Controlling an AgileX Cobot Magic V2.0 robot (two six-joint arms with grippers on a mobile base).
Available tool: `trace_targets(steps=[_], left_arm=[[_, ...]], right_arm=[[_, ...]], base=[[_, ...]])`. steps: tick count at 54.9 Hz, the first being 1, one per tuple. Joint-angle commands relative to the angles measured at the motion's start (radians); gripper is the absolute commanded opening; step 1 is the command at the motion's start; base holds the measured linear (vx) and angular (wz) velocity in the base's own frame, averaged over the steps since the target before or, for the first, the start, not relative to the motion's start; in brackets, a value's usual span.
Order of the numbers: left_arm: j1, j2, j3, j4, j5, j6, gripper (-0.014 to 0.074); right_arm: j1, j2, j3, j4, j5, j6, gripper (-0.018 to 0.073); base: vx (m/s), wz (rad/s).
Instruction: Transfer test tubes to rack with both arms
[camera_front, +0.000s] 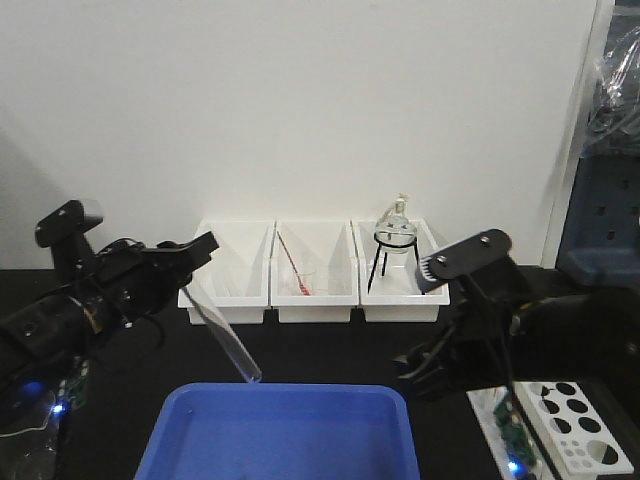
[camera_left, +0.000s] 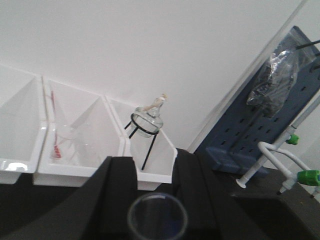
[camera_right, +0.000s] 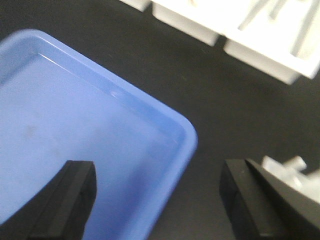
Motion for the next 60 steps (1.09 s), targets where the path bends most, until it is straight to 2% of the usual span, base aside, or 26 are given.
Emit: trace_targets(steps=[1, 10, 20, 28, 46, 55, 56, 60], left_arm=[[-0.028, -0.002, -0.088, -0.01, -0.082, -0.052, -0.0001], [-0.082, 0.069, -0.16, -0.01, -0.078, -0.076, -0.0001], [-0.136, 0.096, -0.178, -0.01, -0.079, -0.076, -0.0001], [-0.151, 0.096, -0.181, -0.01, -0.079, -0.078, -0.0001], [-0.184, 0.096, -0.183, 0.02, -0.11, -0.208, -0.0001], [-0.211, 0.096, -0.183, 0.02, -0.134, -0.208, -0.0001], [-0.229, 0.096, -0.183, 0.034, -0.132, -0.21, -0.0001], [-0.232, 0.096, -0.183, 0.051, -0.132, -0.234, -0.0001]], right_arm=[[0.031, 0.011, -0.106, 0.088, -0.063, -0.095, 0.0557], [0.085, 0.089, -0.225, 0.243, -0.038, -0.238, 0.0557], [0.103, 0.159, -0.327, 0.306, 0.027, -0.288, 0.0557], [0.103, 0.189, -0.376, 0.31, 0.048, -0.314, 0.0557], [0.103, 0.206, -0.397, 0.312, 0.059, -0.332, 0.0557], [0.103, 0.208, -0.397, 0.312, 0.058, -0.334, 0.0555], [0.103, 0.208, -0.397, 0.309, 0.051, -0.334, 0.0555], [0.103, 0.208, -0.397, 0.308, 0.048, -0.334, 0.0554]], base=[[0.0, 0.0], [0.0, 0.0], [0.0, 0.0], [0.0, 0.0], [0.0, 0.0], [0.0, 0.0], [0.0, 0.0], [0.0, 0.0]])
